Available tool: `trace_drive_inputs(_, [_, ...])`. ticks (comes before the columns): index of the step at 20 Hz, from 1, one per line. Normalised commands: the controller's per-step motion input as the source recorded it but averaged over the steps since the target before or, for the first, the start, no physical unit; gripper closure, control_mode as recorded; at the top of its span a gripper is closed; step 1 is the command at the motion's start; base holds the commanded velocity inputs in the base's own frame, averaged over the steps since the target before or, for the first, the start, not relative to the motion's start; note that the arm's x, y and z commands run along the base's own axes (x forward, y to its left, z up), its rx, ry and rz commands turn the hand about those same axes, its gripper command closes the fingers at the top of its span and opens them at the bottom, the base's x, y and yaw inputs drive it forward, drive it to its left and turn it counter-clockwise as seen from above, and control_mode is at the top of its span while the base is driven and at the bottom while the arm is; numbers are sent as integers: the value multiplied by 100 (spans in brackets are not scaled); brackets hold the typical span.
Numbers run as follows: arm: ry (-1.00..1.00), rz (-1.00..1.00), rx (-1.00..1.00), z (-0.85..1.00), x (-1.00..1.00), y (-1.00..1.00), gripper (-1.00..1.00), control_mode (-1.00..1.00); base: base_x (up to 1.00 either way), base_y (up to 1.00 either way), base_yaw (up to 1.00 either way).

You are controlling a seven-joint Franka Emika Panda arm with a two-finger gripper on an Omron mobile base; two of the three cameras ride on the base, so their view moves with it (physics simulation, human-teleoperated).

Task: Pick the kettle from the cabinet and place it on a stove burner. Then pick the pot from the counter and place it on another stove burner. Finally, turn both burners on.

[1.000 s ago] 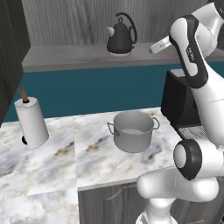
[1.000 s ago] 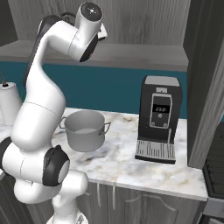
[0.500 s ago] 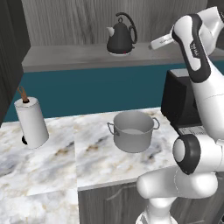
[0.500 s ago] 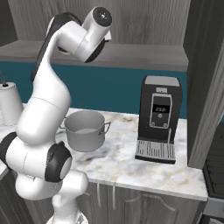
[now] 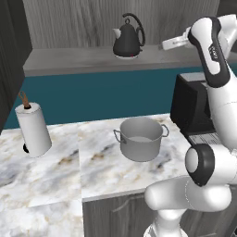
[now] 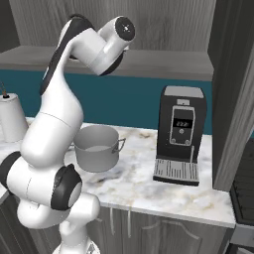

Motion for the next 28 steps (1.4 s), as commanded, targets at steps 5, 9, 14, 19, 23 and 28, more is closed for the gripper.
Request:
trace_drive_inputs(5, [-6,1,10,3,1,1,-100,-100,0,0,0])
trace_drive_inputs(9, [0,0,4,12,8,6,-100,-100,0,0,0])
trace_drive_inputs(14, [0,0,0,15,16,9,-100,-100,0,0,0])
trace_drive_inputs(19, [0,1,0,5,15,3,-100,-100,0,0,0])
trace_drive_inputs(23, [0,2,0,1,13,0,-100,-100,0,0,0])
trace_drive_inputs(28, [-1,3,0,4,8,0,-100,-100,0,0,0])
